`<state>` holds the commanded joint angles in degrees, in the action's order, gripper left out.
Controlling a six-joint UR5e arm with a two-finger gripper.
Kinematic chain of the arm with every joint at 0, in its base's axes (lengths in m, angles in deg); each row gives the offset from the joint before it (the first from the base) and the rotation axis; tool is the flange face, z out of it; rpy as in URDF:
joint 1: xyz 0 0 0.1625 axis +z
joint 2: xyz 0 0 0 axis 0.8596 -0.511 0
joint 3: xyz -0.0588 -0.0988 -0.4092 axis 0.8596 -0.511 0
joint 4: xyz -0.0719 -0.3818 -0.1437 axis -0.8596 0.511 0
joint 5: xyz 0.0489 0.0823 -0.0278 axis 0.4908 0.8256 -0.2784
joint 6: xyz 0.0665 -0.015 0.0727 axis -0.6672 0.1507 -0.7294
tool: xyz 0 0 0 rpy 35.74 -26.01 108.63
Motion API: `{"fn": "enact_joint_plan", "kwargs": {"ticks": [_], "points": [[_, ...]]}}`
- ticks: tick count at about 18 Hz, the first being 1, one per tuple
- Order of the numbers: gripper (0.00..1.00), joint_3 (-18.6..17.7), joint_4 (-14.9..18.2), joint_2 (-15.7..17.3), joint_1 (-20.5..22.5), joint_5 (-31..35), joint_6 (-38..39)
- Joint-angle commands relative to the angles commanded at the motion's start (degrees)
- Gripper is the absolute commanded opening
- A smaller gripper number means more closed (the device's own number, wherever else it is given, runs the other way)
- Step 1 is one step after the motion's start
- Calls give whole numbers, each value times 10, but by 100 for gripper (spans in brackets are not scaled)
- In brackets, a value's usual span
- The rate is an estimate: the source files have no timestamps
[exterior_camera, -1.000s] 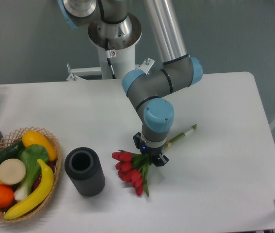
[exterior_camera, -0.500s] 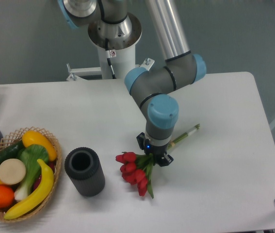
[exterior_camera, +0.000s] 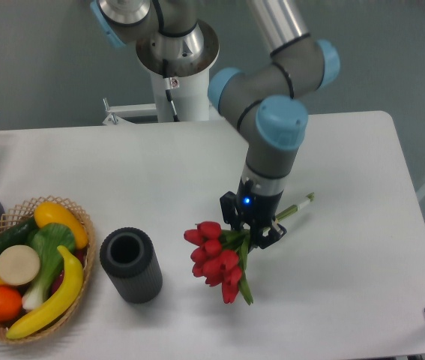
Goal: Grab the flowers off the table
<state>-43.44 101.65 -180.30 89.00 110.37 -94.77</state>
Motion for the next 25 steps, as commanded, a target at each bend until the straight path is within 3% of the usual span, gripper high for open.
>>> {"fn": "enact_joint_plan", "kwargs": {"ticks": [2, 9, 18, 25], "points": [[36, 13, 0, 11, 9, -68, 33], [36, 17, 0, 40, 52, -204, 58], [36, 15, 0, 43, 78, -282, 74], [36, 15, -1, 44, 82, -288, 75]]}}
